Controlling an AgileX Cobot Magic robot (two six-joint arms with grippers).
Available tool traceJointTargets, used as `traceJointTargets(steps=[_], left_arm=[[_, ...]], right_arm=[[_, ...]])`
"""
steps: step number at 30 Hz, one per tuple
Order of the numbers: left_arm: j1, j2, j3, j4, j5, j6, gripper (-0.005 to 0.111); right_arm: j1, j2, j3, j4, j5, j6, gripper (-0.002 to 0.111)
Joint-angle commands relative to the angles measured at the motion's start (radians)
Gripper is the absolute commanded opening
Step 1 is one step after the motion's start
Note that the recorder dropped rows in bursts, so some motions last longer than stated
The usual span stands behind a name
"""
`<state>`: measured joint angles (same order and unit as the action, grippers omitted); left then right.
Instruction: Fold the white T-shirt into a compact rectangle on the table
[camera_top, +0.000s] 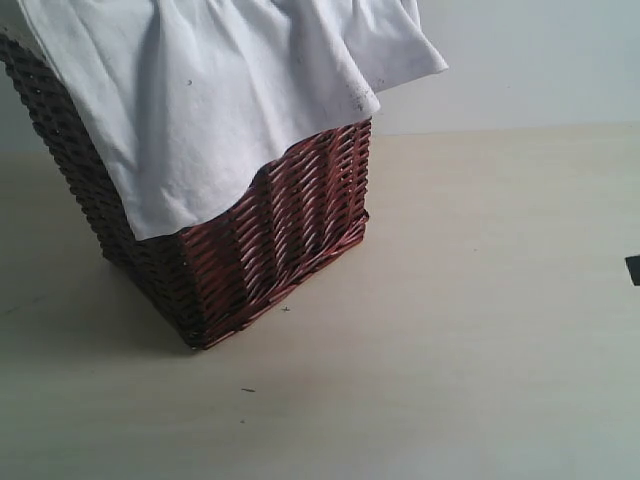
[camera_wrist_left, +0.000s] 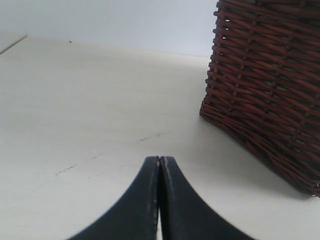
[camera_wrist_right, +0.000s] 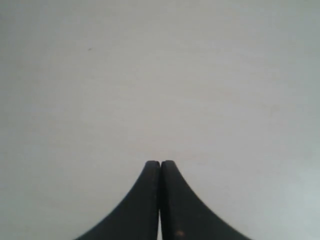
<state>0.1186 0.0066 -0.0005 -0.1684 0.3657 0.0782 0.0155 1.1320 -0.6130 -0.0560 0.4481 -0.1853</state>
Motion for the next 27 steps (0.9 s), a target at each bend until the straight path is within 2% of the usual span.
traceJointTargets(steps=[1,5,8,9,11,13,15,17,19,24,27], left_arm=[[-0.007,-0.007,0.001,-0.010,-0.005,0.001,0.000],[-0.007,-0.007,0.001,-0.010,-0.005,0.001,0.000],[-0.007,-0.007,0.001,-0.010,-0.005,0.001,0.000],[-0.007,-0.007,0.001,-0.010,-0.005,0.001,0.000],[-0.007,-0.007,0.001,-0.010,-0.005,0.001,0.000],[-0.007,-0.007,0.001,-0.010,-0.005,0.001,0.000],[-0.007,-0.007,0.001,-0.010,-0.005,0.001,0.000],[-0.007,-0.007,0.001,-0.010,-0.005,0.001,0.000],[-0.007,-0.007,0.001,-0.010,-0.005,0.001,0.000],[-0.007,-0.007,0.001,-0.010,-0.005,0.001,0.000],[-0.007,-0.007,0.001,-0.010,-0.005,0.001,0.000]], right_arm=[[-0.004,0.139,-0.162,0.341,0.188,-0.618,0.000],[-0.023,0.244,-0.286,0.916,0.421,-1.291,0.000],[-0.054,0.300,-0.333,1.294,0.600,-1.633,0.000],[-0.064,0.311,-0.341,1.383,0.626,-1.687,0.000],[-0.071,0.327,-0.357,1.536,0.622,-1.716,0.005],[-0.067,0.334,-0.369,1.585,0.593,-1.716,0.020],[-0.055,0.336,-0.372,1.623,0.605,-1.739,0.044],[-0.027,0.336,-0.372,1.673,0.636,-1.815,0.074],[0.009,0.334,-0.372,1.718,0.619,-1.827,0.089],[0.141,0.344,-0.372,1.740,0.521,-1.833,0.088],[0.214,0.376,-0.372,1.800,0.448,-1.918,0.088]])
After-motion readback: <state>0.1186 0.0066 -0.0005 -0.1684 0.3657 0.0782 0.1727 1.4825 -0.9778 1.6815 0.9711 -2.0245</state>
